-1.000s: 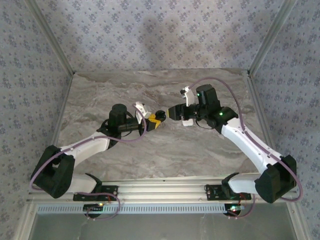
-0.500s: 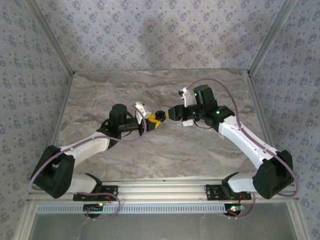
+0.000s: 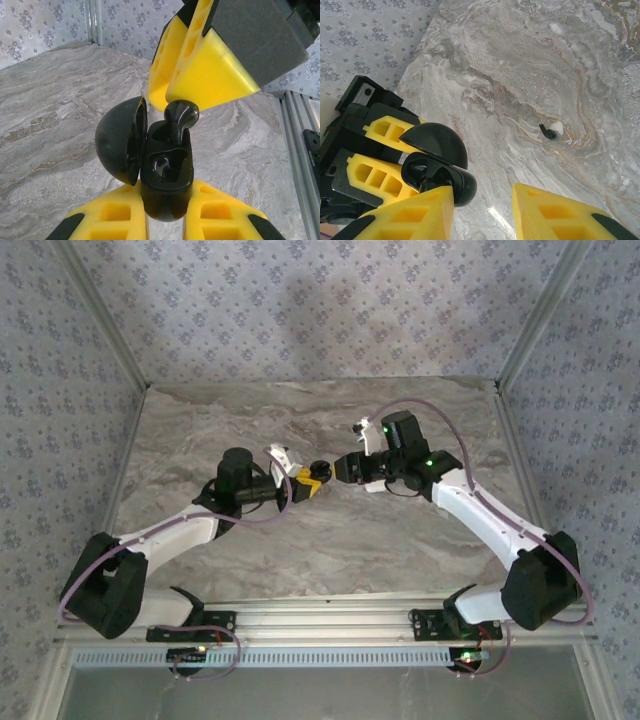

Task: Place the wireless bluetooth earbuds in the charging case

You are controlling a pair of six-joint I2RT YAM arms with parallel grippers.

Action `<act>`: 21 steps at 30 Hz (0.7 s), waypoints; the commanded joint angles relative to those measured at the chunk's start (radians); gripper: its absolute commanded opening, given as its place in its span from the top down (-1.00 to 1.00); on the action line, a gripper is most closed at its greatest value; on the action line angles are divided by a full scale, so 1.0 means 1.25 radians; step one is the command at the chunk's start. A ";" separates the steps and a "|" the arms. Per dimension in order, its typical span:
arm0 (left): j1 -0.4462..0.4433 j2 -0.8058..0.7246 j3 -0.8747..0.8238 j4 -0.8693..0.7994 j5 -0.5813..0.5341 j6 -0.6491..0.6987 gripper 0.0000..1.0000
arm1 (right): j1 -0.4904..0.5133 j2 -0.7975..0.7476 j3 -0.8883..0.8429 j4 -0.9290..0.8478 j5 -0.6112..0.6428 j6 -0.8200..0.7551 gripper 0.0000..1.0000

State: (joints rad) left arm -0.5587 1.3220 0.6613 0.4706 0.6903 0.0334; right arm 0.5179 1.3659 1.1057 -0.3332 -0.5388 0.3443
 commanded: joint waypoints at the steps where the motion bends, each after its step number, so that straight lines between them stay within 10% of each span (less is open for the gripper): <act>1: -0.005 -0.021 0.021 0.007 0.011 -0.003 0.68 | 0.005 0.012 0.007 -0.005 0.000 -0.003 0.28; 21: -0.005 -0.024 0.023 -0.008 0.001 0.007 0.68 | -0.009 -0.040 0.007 -0.030 0.008 -0.015 0.18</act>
State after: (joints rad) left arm -0.5587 1.3220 0.6613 0.4545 0.6830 0.0338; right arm 0.5152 1.3746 1.1095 -0.3481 -0.5323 0.3424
